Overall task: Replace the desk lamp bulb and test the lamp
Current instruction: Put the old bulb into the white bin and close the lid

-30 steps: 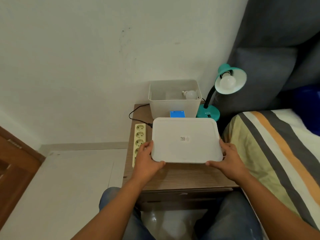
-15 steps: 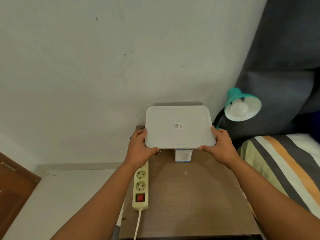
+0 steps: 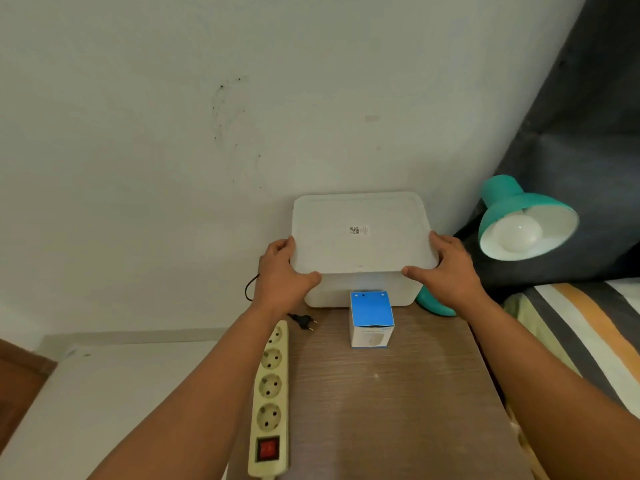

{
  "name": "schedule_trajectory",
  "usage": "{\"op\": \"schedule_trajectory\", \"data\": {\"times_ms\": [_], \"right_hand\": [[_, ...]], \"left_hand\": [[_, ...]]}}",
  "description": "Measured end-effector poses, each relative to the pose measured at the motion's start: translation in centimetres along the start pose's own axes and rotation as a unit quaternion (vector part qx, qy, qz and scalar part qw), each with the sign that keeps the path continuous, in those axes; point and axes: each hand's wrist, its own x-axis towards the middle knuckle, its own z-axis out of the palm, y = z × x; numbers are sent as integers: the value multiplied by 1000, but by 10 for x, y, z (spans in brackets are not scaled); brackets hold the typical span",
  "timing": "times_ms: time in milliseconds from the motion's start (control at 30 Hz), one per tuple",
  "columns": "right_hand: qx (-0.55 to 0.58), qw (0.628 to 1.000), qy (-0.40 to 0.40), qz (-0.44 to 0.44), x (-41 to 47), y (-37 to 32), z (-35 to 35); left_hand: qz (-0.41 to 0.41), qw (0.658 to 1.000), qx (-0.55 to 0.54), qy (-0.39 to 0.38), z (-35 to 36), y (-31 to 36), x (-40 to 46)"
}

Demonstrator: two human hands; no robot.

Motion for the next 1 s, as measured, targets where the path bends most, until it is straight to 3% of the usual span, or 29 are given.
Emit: {"op": "schedule_trajectory", "data": {"times_ms": [1000], "right_hand": [[44,997,-47,44,-6,2,-3]], "left_hand": [[-15,998,45,-37,6,3,4]]}}
